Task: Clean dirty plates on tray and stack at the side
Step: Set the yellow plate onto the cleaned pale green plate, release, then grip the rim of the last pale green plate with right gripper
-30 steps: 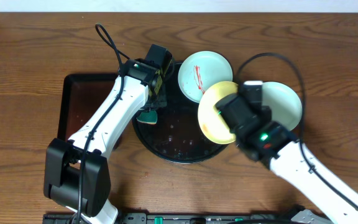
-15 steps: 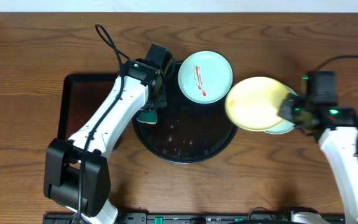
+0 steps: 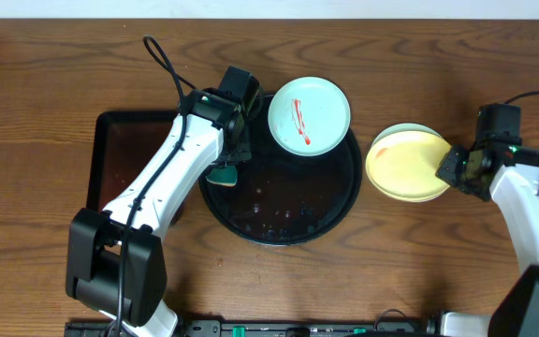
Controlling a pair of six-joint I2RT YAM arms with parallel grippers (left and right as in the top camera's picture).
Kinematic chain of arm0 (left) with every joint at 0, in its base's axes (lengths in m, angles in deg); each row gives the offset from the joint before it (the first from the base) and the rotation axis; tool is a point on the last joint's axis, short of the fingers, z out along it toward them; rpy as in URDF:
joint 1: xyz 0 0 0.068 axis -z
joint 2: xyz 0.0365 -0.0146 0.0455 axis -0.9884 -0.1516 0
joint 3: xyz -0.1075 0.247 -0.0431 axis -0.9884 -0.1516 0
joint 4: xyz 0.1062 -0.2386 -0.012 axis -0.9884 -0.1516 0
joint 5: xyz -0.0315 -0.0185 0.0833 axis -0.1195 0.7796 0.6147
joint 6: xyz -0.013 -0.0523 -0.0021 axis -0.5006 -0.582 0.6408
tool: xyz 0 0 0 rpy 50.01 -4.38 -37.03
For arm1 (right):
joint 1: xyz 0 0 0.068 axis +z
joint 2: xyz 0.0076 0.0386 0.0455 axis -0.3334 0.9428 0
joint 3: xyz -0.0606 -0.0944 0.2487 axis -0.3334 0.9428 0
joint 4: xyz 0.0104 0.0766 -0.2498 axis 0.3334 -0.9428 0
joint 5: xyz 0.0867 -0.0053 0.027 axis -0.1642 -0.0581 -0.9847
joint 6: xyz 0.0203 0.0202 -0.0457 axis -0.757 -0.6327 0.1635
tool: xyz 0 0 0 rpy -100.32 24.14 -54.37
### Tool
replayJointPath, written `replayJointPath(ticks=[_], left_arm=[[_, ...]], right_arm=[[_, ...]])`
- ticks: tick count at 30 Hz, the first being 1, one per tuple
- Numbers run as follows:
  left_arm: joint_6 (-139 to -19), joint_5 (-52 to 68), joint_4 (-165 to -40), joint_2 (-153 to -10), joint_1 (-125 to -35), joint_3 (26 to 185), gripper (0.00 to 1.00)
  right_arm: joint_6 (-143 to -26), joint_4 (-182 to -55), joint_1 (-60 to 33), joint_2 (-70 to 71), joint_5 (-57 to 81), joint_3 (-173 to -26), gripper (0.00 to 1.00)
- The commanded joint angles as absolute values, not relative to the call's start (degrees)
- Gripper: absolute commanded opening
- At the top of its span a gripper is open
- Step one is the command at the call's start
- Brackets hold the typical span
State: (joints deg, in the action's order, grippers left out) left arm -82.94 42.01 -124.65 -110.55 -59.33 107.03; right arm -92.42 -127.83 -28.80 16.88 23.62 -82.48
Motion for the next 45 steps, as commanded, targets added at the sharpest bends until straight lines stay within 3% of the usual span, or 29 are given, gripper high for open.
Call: replayJointPath(ticks=[1, 5, 8, 10, 13, 17, 23, 33, 45], left_arm=[[-83.45, 42.30, -124.63, -110.13, -59.35, 107.76, 0.08], [-83.47, 42.30, -124.63, -110.13, -59.35, 107.76, 0.08], [-83.45, 42.30, -124.63, -110.13, -59.35, 107.76, 0.08], [-83.45, 42.30, -124.63, -110.13, -59.35, 107.76, 0.08], [-83.45, 42.30, -124.63, -110.13, -59.35, 107.76, 0.08], [-83.45, 42.30, -124.63, -110.13, -59.35, 107.76, 0.08], [-83.47, 42.30, -124.63, -110.13, -59.35, 107.76, 0.08], [-83.45, 42.30, -124.63, -110.13, -59.35, 107.76, 0.08], [-83.45, 42.30, -124.65, -110.13, -59.35, 107.76, 0.08]], right_arm=[[-91.91, -126.43, -29.63, 19.53, 26.33, -82.50, 0.01], [-91.85, -124.23, -29.74, 20.64, 26.39, -82.52, 0.02], [-89.20, -123.11, -29.89, 20.56, 26.22, -82.65, 0.36], [-88.96, -123.55, -29.87, 20.56, 24.99, -83.37, 0.47], [-86.84, -124.86, -29.82, 20.27, 18.72, -85.38, 0.53], [-85.16, -125.67, -28.84, 19.92, 7.73, -89.08, 0.52], [-86.01, -119.26, -23.42, 20.16, -5.83, -90.56, 0.40], [-96.85, -110.78, -6.06, 26.41, 10.24, -90.56, 0.45], [-104.24, -104.64, 1.00, 37.41, 18.81, -90.56, 0.48]])
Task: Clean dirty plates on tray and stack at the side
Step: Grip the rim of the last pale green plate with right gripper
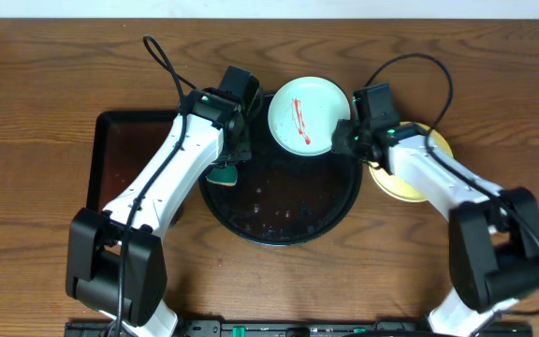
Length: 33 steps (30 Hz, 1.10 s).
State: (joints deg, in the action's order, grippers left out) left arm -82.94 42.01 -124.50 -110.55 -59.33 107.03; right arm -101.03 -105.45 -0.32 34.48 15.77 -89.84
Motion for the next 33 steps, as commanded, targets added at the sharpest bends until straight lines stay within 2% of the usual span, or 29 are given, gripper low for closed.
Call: replayJointPath(ticks=[1, 6, 15, 22, 24, 30, 31, 32, 33], left_arm=[[-83.45, 42.30, -124.65, -110.13, -59.35, 107.76, 0.08], [-83.45, 42.30, -124.65, -110.13, -59.35, 107.76, 0.08], [-83.45, 42.30, -124.65, -110.13, -59.35, 107.76, 0.08], [-83.45, 42.30, -124.65, -110.13, -59.35, 107.76, 0.08], [-83.45, 42.30, -124.65, -110.13, -59.35, 107.76, 0.08], [-83.45, 42.30, -124.65, -110.13, -59.35, 107.76, 0.08], [-83.45, 42.30, -124.65, -110.13, -59.35, 107.76, 0.08], [-83.45, 42.30, -124.65, -110.13, -59.35, 107.76, 0.08], [-83.45, 42.30, -124.65, -110.13, -59.35, 107.76, 0.08]], right_arm=[[-104.37, -104.12, 1.21, 38.46, 18.81, -90.56, 0.47], [-104.24, -103.88, 2.44, 40.25, 17.01, -90.56, 0.45], [-101.90, -106.39, 6.20, 40.18, 13.30, -90.56, 0.19], [-101.27, -113.60, 8.67, 39.70, 5.32, -90.56, 0.13], [-101.16, -115.44, 9.06, 39.14, 4.60, -90.58, 0.13], [-96.44, -120.44, 9.02, 34.57, 4.71, -91.26, 0.24], [-95.02, -121.08, 8.95, 33.32, 5.15, -91.68, 0.27], [-92.90, -121.52, 8.97, 31.49, 6.92, -92.33, 0.36], [-91.52, -121.47, 8.95, 30.59, 8.16, -92.66, 0.39]])
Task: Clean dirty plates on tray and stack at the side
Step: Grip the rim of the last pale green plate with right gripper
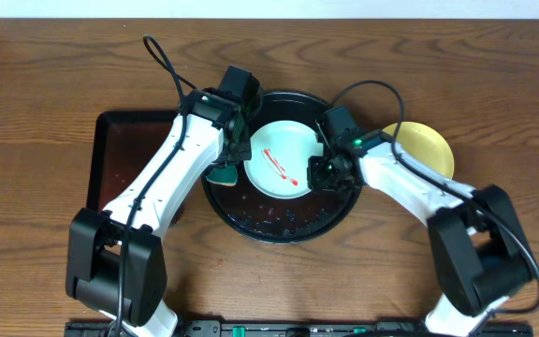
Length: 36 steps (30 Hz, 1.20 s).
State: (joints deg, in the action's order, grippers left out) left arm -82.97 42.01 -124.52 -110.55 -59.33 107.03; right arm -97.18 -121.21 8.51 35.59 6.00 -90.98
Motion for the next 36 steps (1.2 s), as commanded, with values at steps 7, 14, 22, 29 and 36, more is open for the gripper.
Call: replayJointPath(ticks=[7, 14, 22, 29, 36], left_arm=[[-83.45, 42.27, -124.65, -110.13, -59.35, 107.76, 0.08], [-83.45, 42.27, -124.65, -110.13, -59.35, 107.73, 0.08], [-83.45, 42.27, -124.63, -110.13, -59.35, 106.97, 0.08], [-83.47, 42.30, -124.63, -110.16, -59.35, 106.88, 0.08], [-83.45, 42.27, -124.63, -110.13, -59.35, 106.88, 0.08]], right_arm=[[-84.31, -117.23, 8.34, 30.70, 16.45, -93.12, 0.47], [-81.95, -107.46, 6.57, 35.70, 17.67, -93.12, 0.49], [-81.40, -101.76, 6.33, 40.97, 15.99, -93.12, 0.38], [-83.08, -102.59, 6.31, 44.12, 15.55, -93.12, 0.21], [-86.21, -106.02, 6.44, 42.11, 13.21, -93.14, 0.01]])
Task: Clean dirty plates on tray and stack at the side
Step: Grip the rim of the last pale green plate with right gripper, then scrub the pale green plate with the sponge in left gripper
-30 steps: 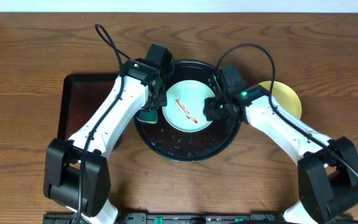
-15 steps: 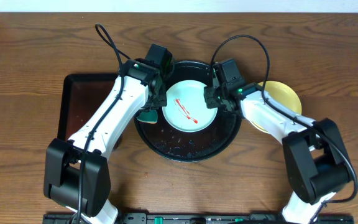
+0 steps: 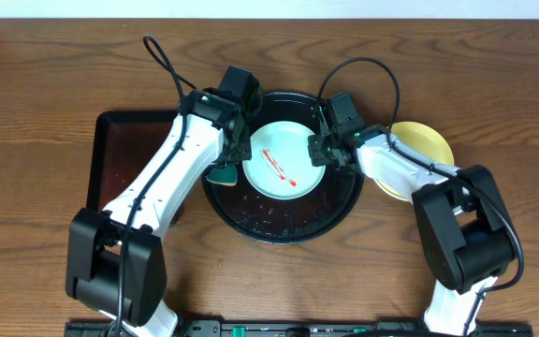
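A pale mint plate (image 3: 284, 161) with a red smear across it lies in the middle of the round black tray (image 3: 284, 220). My right gripper (image 3: 317, 152) is at the plate's right rim; its wrist hides the fingertips, so its hold on the rim does not show. At the plate's left side my left gripper (image 3: 226, 167) is shut on a green sponge (image 3: 221, 175), just off the rim. A stack of yellow plates (image 3: 430, 148) lies on the table to the right of the tray, partly under my right arm.
A rectangular black tray (image 3: 120, 164) lies at the left, partly under my left arm. The cables of both arms loop over the back of the table. Bare wood surrounds the trays.
My right gripper has shifted a little back along the plate's right rim. The mint plate lies where it was in the round tray. My left arm and the sponge have not moved.
First the mint plate lay at the tray's back edge and my right gripper was at the yellow stack. Then that gripper was at the mint plate's right rim. Then the plate lay in the tray's middle, where it still is. The left gripper held the sponge throughout.
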Controlling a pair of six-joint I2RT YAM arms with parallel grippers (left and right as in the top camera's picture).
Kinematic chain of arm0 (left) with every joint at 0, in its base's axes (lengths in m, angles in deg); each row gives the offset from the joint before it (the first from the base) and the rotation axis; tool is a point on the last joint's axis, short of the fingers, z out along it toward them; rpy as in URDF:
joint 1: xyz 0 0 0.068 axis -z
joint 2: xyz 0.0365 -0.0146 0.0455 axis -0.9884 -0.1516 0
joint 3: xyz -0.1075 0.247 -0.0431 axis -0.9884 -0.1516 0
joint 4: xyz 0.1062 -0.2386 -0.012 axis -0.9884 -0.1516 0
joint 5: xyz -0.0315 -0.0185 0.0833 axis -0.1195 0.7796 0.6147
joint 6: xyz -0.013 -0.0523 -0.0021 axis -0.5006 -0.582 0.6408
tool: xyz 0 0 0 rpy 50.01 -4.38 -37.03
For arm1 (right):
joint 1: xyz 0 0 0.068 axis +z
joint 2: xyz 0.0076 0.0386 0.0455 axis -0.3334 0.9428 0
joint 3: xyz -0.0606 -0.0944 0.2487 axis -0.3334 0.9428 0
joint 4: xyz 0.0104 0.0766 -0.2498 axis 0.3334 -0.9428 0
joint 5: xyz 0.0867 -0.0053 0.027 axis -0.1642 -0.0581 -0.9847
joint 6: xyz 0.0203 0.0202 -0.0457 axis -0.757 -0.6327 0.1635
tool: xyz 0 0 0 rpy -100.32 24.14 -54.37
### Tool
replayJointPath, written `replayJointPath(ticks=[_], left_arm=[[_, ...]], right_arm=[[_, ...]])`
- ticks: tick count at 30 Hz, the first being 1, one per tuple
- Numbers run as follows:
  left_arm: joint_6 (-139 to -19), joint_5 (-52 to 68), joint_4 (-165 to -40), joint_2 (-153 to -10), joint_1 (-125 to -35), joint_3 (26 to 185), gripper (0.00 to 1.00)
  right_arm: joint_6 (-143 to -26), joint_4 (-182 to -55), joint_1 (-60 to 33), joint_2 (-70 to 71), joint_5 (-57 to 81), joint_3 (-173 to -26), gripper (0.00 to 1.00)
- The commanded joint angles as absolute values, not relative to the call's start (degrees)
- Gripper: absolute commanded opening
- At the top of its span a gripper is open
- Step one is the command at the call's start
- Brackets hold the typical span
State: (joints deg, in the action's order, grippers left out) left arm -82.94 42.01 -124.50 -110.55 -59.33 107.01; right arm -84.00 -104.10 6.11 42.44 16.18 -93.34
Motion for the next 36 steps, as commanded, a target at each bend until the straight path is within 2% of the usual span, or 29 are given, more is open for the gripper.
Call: replayJointPath(ticks=[1, 10, 16, 22, 36], left_arm=[[-83.45, 42.27, -124.63, -110.13, -59.35, 106.88, 0.08], [-84.50, 42.25, -124.36, -110.13, -59.35, 106.88, 0.08], [-84.74, 37.55, -121.98, -110.22, -59.35, 106.73, 0.08], [-86.53, 34.56, -119.60, -111.66, -58.58, 106.73, 0.08], [-88.10, 27.96, -114.48, -121.59, -51.81, 106.73, 0.07]], right_arm=[[-87.69, -107.26, 6.44, 41.17, 13.01, -93.14, 0.01], [-102.16, -121.89, 7.86, 33.39, 19.00, -93.03, 0.01], [-105.25, -121.43, 9.04, 35.88, 20.47, -91.02, 0.01], [-105.68, -119.29, 8.97, 38.63, 16.05, -90.06, 0.01], [-105.14, -118.70, 8.97, 40.36, 15.57, -90.02, 0.01]])
